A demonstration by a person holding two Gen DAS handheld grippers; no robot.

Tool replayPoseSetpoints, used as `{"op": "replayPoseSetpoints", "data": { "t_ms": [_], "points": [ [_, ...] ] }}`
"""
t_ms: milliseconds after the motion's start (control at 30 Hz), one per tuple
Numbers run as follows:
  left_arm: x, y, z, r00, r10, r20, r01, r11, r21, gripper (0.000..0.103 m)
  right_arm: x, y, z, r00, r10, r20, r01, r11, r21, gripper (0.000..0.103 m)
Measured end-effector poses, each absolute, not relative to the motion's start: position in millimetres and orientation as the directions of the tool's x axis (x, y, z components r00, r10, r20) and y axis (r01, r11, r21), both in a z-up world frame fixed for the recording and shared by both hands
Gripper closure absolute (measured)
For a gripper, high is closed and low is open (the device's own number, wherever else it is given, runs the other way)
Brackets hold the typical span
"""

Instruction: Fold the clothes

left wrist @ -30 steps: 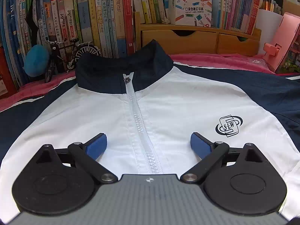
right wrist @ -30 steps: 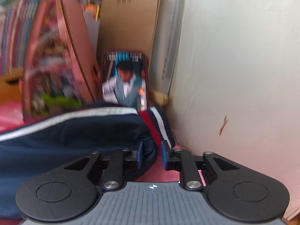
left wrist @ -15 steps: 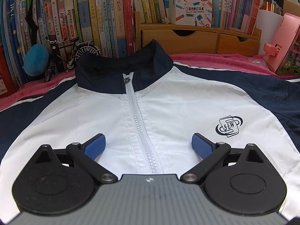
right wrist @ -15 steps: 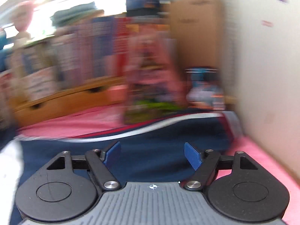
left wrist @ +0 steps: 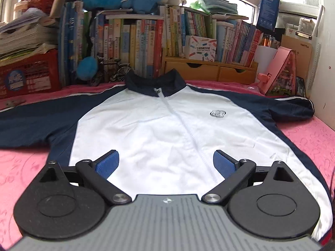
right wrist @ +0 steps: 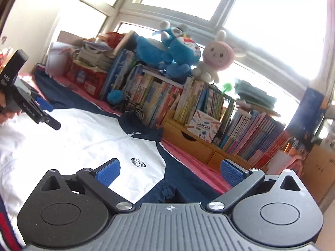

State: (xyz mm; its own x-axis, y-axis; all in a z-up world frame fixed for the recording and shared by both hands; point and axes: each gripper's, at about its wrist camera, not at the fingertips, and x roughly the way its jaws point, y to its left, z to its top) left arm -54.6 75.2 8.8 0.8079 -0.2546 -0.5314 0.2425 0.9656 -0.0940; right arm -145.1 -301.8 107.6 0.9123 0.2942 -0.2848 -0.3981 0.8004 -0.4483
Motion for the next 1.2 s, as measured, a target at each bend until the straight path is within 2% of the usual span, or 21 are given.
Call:
{"op": "replayPoseSetpoints", "data": {
  "t_ms": [100,233,367,500,733,900,1000,1100,1200],
  "points": [
    [-75.1,87.7,0.4,0.802,-0.212,-0.559,0.192,0.977,-0.095,0.005,-187.4,-306.9,120.6,0.925,0.223,-0.308,-0.359,0.776,-0.518,0.0],
    [-95.8,92.0,-5.7,0.8,-0.175,-0.574,0.128,0.984,-0.121,0.005,-225.1,-308.4,123.4,0.933,0.104,-0.345,-0.283,0.804,-0.523,0.0],
    [-121.3,80.2,-5.2,0.835,-0.154,-0.528,0.106,0.987,-0.122,0.005,-233.9,-289.4,96.2,0.93,0.109,-0.351,-0.233,0.914,-0.333,0.0],
    [-142.2,70.2,-7.0,0.864,-0.123,-0.488,0.075,0.99,-0.116,0.005,-228.5,-240.3,47.2,0.92,0.211,-0.33,-0.242,0.969,-0.055,0.0],
    [-152.3,68.3,-19.9,0.867,-0.005,-0.499,-0.012,0.999,-0.031,0.005,-197.5,-164.7,-3.0,0.91,0.285,-0.301,-0.286,0.957,0.04,0.0],
    [-154.9,66.5,-32.5,0.871,0.037,-0.491,-0.015,0.999,0.047,0.003,-193.9,-143.4,-29.8,0.923,0.236,-0.303,-0.275,0.957,-0.092,0.0],
    [-155.9,69.2,-34.6,0.876,0.028,-0.481,-0.01,0.999,0.041,0.0,-197.1,-140.4,-42.6,0.94,0.189,-0.286,-0.244,0.955,-0.17,0.0],
    [-155.4,75.9,-35.6,0.876,0.027,-0.482,-0.011,0.999,0.035,0.0,-196.4,-150.6,-48.6,0.955,0.141,-0.26,-0.196,0.96,-0.199,0.0],
    [-158.6,86.5,-35.5,0.877,0.071,-0.474,-0.047,0.997,0.063,0.0,-190.2,-169.5,-52.7,0.974,0.031,-0.224,-0.086,0.966,-0.242,0.0]
  ]
}}
